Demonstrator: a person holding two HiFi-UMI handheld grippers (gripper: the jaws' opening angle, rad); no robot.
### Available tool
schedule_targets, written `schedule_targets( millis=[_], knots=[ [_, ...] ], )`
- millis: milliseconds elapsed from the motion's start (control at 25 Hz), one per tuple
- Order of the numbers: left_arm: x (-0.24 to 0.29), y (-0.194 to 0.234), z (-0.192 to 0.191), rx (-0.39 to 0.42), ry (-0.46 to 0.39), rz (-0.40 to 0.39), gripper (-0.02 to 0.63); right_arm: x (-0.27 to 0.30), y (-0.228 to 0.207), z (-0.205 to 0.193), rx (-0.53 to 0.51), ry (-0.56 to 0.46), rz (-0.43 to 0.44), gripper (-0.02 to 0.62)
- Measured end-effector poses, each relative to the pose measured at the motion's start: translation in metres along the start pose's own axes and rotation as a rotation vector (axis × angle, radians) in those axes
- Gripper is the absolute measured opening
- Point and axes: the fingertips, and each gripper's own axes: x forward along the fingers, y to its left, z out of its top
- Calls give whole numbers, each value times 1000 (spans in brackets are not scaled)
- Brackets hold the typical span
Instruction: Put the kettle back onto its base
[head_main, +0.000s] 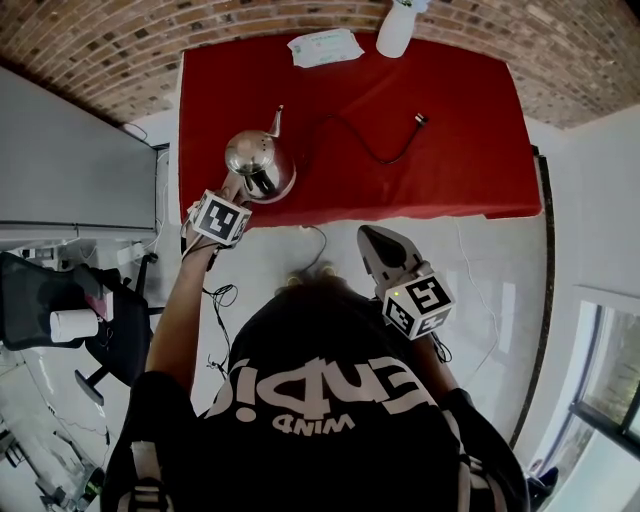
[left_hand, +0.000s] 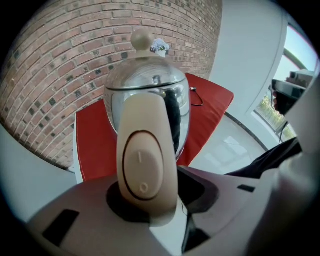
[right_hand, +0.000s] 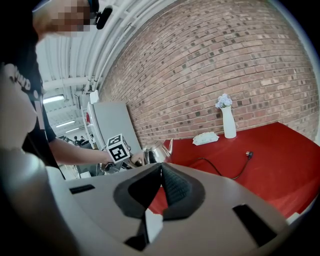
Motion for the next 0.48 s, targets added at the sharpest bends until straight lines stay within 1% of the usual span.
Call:
schedule_targets(
  millis=[80,160,360,480],
  knots=[
    [1,-10,-6,-41,-3,-45,169,-2,0,-1,0,-2,0,23],
    [-1,-11,-7,-67,-14,-48,172,-4,1,-2,1,-2,2,23],
    [-8,3,-8,-85,-39,23,175,-6,4,-1,-3,-4,9,23],
    [-23,5,-2,-87,-71,38,175,-6,7,-2,-7,-5,15,22]
  ],
)
